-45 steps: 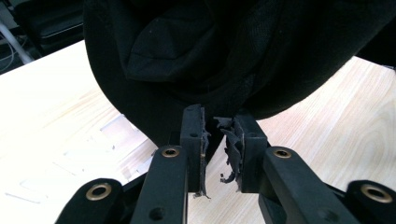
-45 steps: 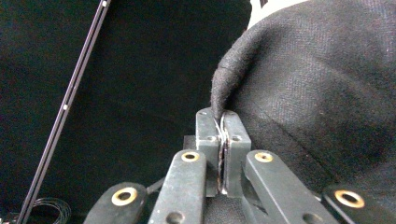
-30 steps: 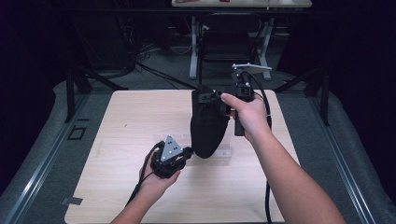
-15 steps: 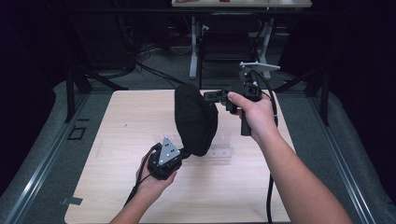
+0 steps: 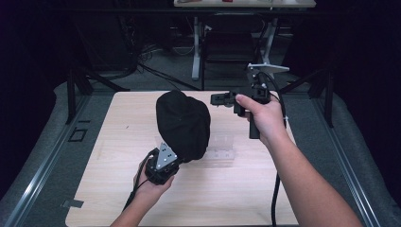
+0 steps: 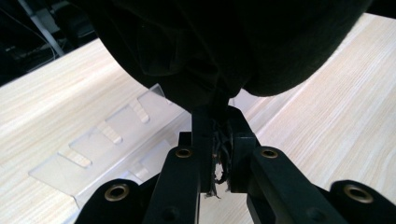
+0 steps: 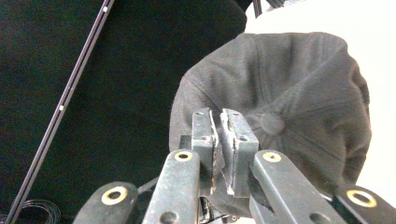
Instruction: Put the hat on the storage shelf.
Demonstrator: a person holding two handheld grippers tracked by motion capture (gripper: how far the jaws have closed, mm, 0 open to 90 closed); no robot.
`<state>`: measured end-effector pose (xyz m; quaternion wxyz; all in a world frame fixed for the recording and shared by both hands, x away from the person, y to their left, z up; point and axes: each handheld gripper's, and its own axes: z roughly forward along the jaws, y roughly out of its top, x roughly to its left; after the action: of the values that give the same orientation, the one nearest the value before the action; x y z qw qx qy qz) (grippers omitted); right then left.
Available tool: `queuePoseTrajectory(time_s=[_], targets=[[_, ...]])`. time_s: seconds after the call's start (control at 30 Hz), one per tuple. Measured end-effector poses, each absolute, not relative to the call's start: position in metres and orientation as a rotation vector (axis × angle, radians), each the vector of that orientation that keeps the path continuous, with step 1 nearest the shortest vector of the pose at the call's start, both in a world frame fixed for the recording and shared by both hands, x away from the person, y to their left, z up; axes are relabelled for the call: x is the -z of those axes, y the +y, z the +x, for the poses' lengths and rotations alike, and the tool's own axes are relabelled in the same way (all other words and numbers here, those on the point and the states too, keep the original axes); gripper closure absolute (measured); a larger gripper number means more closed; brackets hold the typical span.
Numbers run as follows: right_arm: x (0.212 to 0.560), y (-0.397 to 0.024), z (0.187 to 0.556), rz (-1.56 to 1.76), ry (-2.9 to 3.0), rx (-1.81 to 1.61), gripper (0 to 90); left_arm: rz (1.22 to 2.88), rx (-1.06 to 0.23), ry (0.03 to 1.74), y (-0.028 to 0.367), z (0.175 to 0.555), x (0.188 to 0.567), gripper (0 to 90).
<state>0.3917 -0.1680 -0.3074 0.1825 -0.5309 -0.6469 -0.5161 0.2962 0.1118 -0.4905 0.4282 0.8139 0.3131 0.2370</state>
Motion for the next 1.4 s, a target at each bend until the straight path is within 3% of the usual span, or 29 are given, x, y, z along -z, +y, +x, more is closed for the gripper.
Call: queuePoseTrajectory(time_s=[1.4], targets=[[0.32, -0.194, 0.381, -1.603, -1.894, 1.429, 81.6, 1.939, -0.518, 0.899, 0.14, 0.294, 0.508, 79.5]])
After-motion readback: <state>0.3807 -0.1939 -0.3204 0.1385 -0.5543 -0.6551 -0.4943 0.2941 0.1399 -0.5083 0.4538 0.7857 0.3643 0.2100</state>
